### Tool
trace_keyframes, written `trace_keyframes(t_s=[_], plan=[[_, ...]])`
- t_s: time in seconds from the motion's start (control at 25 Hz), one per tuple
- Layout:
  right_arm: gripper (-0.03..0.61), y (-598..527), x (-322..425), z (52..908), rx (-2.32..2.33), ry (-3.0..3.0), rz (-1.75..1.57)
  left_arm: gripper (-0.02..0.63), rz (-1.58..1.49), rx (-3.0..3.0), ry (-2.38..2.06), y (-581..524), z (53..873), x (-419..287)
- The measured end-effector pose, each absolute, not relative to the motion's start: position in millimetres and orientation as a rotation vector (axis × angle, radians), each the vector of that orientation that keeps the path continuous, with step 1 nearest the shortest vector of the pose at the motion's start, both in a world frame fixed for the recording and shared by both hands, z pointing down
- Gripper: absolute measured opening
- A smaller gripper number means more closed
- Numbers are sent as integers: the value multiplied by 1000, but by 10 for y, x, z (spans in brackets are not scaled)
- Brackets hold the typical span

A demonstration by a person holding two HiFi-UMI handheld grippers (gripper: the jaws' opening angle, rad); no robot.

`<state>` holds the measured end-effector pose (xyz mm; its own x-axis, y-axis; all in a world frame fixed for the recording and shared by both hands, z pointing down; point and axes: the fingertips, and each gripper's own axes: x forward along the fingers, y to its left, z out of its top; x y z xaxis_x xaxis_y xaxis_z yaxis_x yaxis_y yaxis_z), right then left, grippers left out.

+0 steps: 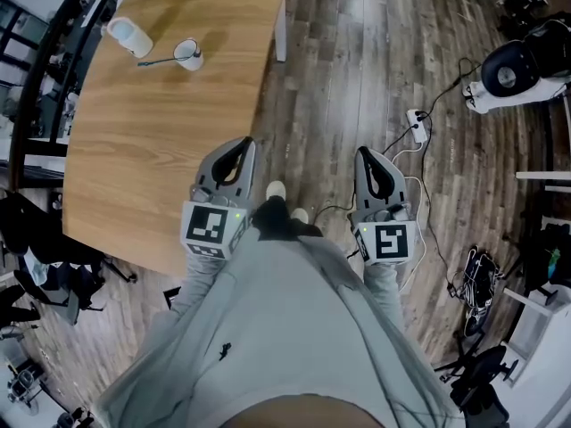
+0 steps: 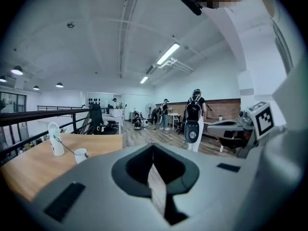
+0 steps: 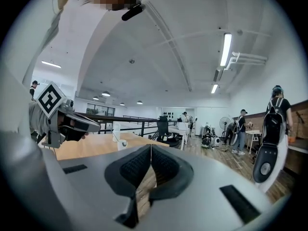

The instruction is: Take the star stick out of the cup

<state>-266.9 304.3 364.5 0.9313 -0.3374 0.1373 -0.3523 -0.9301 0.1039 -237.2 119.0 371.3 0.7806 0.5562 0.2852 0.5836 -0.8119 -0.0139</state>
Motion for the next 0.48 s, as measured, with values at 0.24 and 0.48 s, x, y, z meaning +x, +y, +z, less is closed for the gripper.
trace_keyframes(t_s=[0.24, 0.48], plan=[[17, 3029, -2376, 3811, 2920, -568, 216, 20, -408, -2886, -876, 1176, 3761, -2104], [17, 3030, -1872, 3866, 2908, -576, 200, 20, -397, -2910, -852, 1138, 3879, -1614]])
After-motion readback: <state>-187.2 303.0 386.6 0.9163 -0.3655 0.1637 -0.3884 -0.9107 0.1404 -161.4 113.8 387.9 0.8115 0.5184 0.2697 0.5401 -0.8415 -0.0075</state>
